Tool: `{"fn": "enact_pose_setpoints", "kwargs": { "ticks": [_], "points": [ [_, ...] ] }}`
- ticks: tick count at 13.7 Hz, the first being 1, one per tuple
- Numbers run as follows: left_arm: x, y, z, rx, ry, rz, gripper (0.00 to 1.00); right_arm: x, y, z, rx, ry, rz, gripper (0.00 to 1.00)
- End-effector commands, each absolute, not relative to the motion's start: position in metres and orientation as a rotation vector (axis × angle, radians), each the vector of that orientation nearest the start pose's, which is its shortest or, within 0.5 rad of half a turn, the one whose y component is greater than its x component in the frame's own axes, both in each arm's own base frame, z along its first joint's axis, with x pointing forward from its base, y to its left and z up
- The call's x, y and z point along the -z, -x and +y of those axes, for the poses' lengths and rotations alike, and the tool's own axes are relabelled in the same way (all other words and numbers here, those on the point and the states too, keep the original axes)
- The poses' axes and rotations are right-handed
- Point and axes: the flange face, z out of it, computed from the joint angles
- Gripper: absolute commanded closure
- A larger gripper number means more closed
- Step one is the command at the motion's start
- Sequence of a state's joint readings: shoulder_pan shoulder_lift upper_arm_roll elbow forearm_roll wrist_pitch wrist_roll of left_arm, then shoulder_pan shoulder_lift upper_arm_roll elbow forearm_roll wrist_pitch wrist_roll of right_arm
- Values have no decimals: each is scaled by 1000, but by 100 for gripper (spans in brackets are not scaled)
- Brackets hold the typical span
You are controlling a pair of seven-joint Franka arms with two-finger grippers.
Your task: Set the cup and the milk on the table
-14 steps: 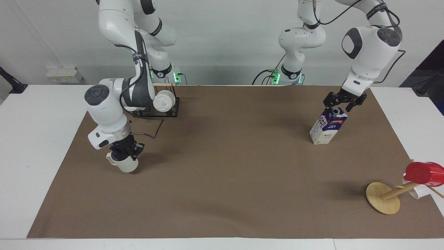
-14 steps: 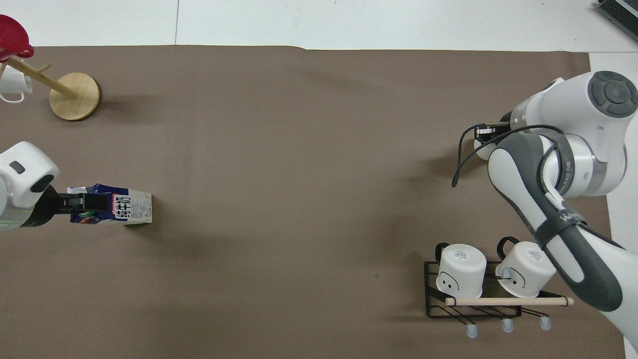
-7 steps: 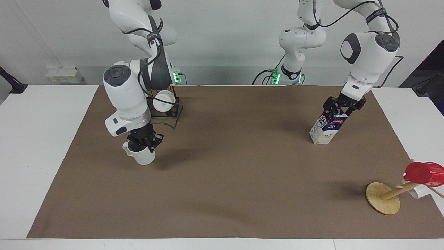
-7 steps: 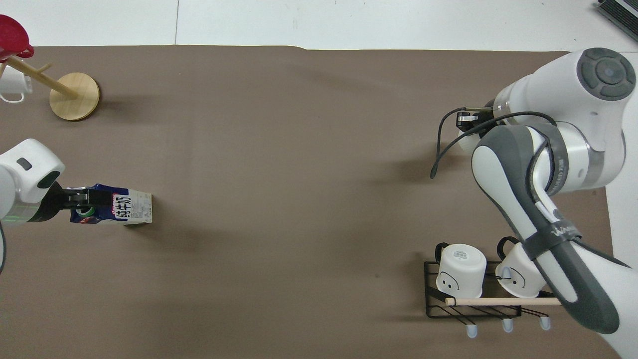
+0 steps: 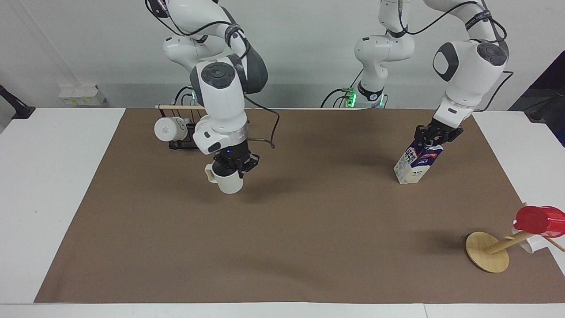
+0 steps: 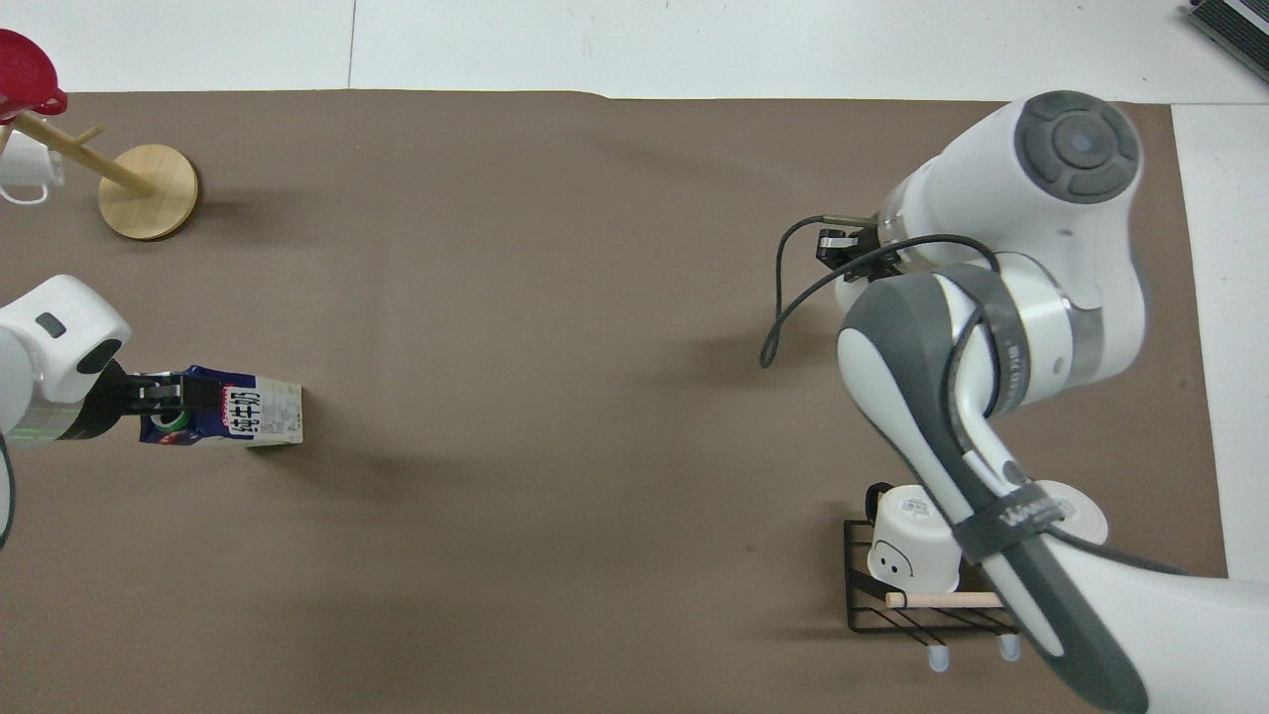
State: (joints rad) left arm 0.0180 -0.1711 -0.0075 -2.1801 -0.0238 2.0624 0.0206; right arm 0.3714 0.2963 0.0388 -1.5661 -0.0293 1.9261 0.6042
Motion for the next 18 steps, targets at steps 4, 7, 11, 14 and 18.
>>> {"fn": "enact_pose_setpoints", "kwargs": {
  "ticks": [4,7,11,14,18],
  "points": [
    [-468,-501,4,89,3146,22,49,-469,-572,356,97,3104,430,100],
    [-488,-505,4,99,3148,8,51,-461,-569,379,101,3083,510,100],
    [-514,-507,-6,75,3158,-36,53,-430,-561,430,78,3120,400,100],
    [-525,-510,-20,103,3159,-64,54,-410,-552,444,94,3158,338,100],
    [-534,-510,-37,116,3156,-94,54,-375,-538,450,103,3197,261,100]
  ]
}}
